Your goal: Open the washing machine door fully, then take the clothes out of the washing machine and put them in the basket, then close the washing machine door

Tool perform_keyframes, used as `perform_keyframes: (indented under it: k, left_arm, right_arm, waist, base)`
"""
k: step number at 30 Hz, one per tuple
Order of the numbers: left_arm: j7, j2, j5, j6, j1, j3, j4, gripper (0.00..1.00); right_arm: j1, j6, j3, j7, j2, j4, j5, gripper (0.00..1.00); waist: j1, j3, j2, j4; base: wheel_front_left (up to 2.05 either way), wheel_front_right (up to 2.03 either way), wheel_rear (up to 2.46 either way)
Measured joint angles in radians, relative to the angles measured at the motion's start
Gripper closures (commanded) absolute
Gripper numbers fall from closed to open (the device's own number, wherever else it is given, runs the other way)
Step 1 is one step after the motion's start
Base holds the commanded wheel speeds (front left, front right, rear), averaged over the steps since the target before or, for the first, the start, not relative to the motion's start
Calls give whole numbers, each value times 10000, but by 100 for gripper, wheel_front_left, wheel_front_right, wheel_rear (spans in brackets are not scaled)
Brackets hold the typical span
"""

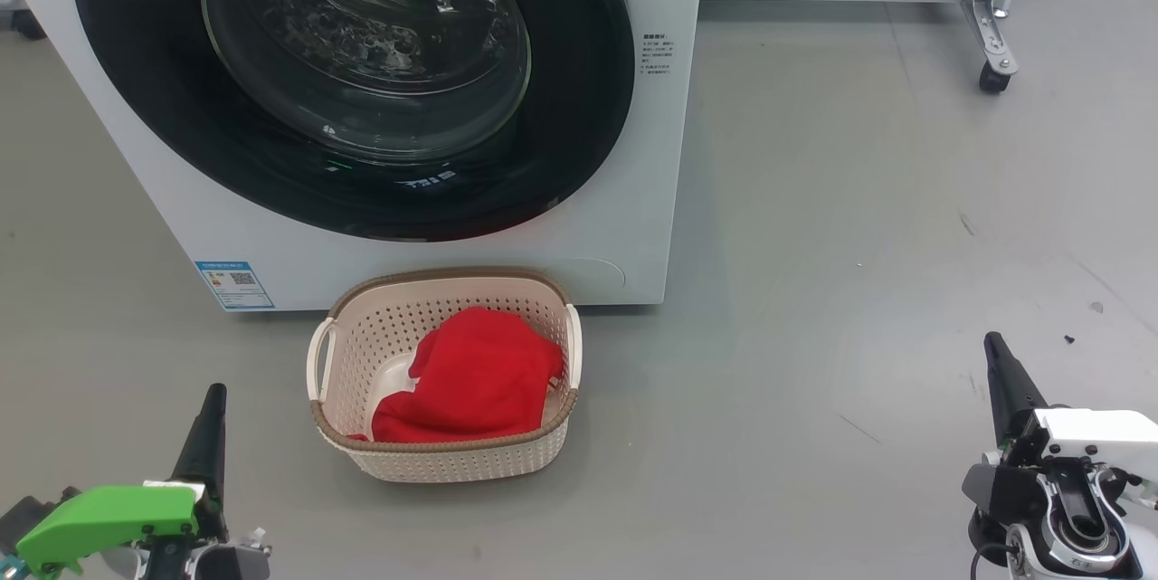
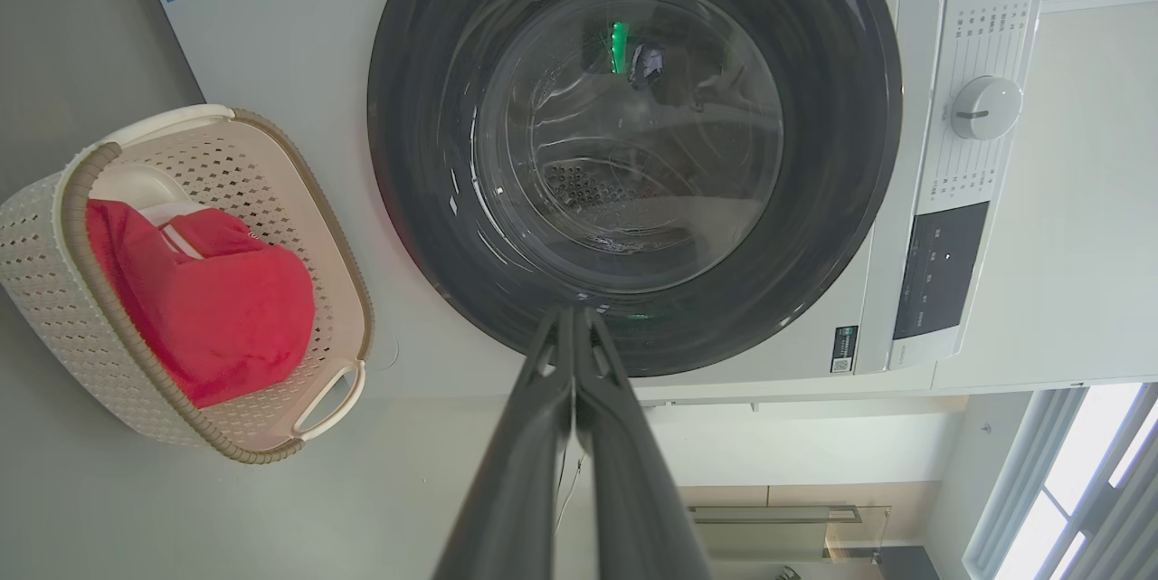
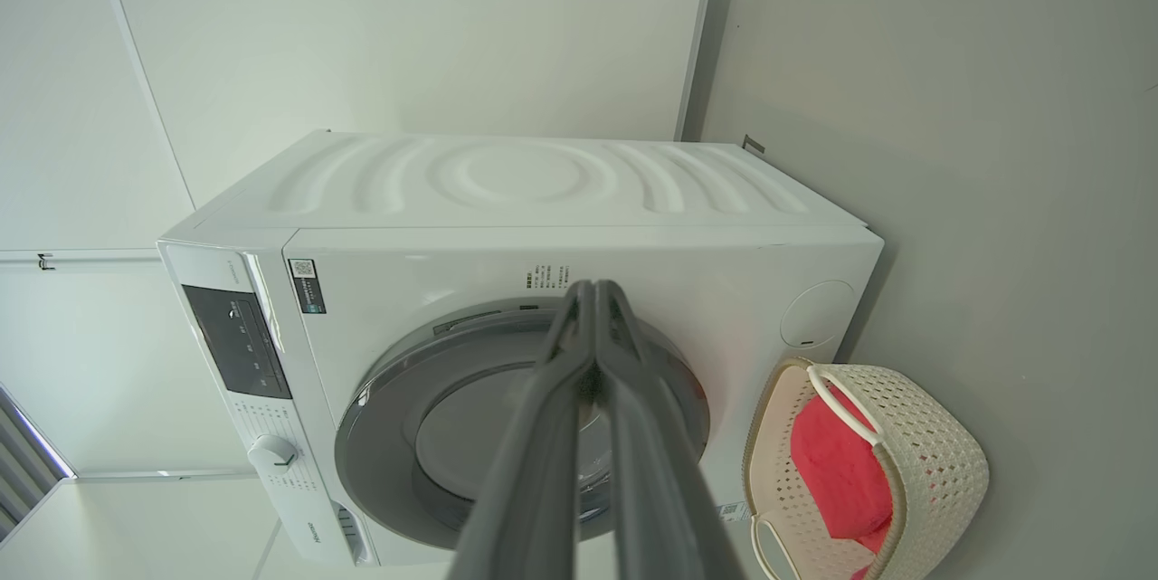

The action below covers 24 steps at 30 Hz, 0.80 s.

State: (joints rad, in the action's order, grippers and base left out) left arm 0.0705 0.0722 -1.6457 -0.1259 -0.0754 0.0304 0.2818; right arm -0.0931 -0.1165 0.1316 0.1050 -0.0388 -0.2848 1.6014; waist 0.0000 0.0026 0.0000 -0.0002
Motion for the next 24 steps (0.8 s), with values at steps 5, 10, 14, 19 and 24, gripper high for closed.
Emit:
perform_keyframes:
  k: [5,10,14,19,24]
  left_arm:
    - [0,-2,0,0,0,2,0,100]
    - [0,-2,0,0,0,4,0,100]
    - [0,-4,0,0,0,4,0,100]
    - [0,-4,0,0,0,6,0,100]
    - [0,-4,0,-2,0,8,0,100]
  right_arm:
    - [0,0,4,0,0,12,0,100]
    - [1,0,4,0,0,17,0,100]
    - [1,0,4,0,0,19,0,100]
    - [1,0,6,13,0,21,0,100]
    - [2,0,6,13,0,23,0,100]
  waist:
    - [0,0,0,0]
    - [0,0,0,0]
    - [0,0,0,1]
    - [0,0,0,1]
    - [0,0,0,1]
  base:
    - [0,0,0]
    - [0,0,0]
    - [0,0,0]
    - [0,0,0]
    - [0,0,0]
